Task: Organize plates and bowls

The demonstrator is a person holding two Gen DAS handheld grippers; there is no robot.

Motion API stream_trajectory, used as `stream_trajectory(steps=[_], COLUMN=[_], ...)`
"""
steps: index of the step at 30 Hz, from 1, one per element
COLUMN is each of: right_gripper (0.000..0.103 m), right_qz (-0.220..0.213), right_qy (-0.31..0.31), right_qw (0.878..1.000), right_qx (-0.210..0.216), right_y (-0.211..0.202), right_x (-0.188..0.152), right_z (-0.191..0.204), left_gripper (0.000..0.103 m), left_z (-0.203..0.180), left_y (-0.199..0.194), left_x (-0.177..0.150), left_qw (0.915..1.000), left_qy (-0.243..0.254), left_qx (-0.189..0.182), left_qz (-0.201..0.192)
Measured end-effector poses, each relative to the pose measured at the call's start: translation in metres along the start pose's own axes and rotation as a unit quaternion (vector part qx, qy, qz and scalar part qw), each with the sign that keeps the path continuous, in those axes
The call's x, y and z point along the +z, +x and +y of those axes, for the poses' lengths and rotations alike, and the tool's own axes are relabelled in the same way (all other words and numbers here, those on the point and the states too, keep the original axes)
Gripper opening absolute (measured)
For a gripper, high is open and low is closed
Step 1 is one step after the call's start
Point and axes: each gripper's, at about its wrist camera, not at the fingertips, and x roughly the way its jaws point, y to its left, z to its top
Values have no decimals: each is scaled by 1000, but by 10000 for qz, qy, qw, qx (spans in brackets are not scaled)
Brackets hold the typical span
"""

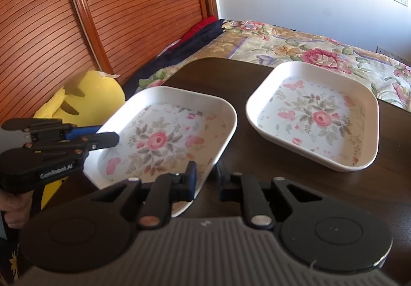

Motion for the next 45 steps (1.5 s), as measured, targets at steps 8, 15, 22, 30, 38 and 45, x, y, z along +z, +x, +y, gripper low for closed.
stream_trajectory(steps=[8, 15, 22, 30, 38, 45], right_gripper=[14, 13, 12, 12, 12, 12], right_qz=[-5, -27, -118, -282, -413, -557], right_qy=[142, 209, 215, 221, 248, 263], right_qw=[9999, 9998, 9997, 9993, 9987, 9979], right_qx=[65, 38, -92, -136, -150, -214], right_y=[-1, -11, -21, -37, -63, -91], right_x=[0, -8, -12, -11, -20, -31], right_z=[-5, -11, -17, -23, -33, -43], left_gripper=[18, 18, 18, 18, 18, 18], left_z=[-7, -21, -32, -45, -67, -92], left_y=[-6, -14, -22, -35, -55, -75], left_x=[-2, -9, -5, -1, -2, -5], left_qw=[10000, 10000, 9999, 9997, 9989, 9977], left_qy=[-6, 28, 43, 117, 236, 345], left_qx=[-17, -71, -75, -133, -255, -369], left_qz=[64, 39, -73, -189, -328, -444])
